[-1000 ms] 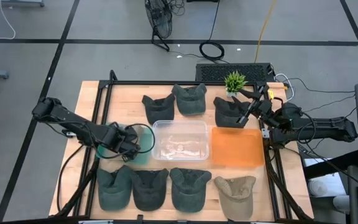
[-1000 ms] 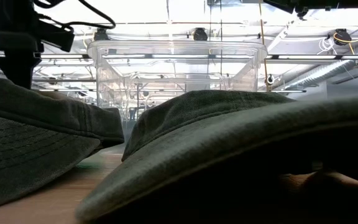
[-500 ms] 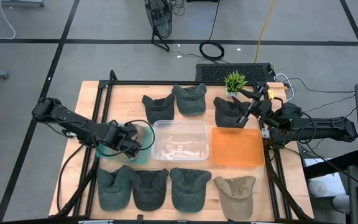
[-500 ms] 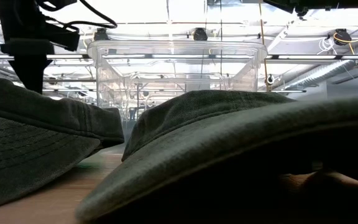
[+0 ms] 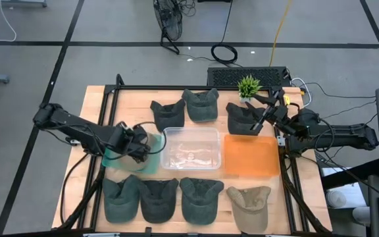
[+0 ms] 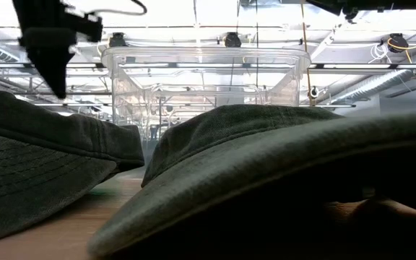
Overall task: Pick & Place hat
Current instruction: Put the top brown cap into the green bin
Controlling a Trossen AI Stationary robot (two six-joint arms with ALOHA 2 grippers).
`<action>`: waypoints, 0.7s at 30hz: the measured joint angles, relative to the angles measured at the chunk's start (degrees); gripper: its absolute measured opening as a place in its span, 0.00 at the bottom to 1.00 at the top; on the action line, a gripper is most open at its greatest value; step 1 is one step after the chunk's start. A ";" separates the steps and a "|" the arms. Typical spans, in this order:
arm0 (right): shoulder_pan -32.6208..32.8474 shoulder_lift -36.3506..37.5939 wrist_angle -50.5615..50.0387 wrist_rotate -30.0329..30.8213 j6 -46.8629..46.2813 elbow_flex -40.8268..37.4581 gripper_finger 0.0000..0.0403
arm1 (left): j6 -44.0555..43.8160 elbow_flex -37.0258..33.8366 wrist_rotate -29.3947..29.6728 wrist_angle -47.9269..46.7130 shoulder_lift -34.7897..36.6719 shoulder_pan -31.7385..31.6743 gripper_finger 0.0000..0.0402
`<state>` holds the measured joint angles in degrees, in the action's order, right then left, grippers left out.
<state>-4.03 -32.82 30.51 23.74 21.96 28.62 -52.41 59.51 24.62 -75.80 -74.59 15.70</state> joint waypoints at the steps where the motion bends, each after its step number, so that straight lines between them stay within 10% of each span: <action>1: 0.01 -0.17 -0.31 0.00 -0.37 0.00 0.39 | 0.44 1.45 1.91 -1.35 0.45 -0.08 0.44; 9: 0.01 -1.78 -1.37 0.00 -0.79 0.00 0.39 | 8.78 4.93 9.67 2.56 3.35 -2.14 0.30; 21: 0.02 -1.97 -1.35 0.01 -1.58 0.00 0.39 | 19.27 -10.57 10.04 17.20 3.26 -13.50 0.23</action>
<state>-4.01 -34.78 29.17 23.75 20.38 28.62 -33.14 48.93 34.65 -58.60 -71.33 2.19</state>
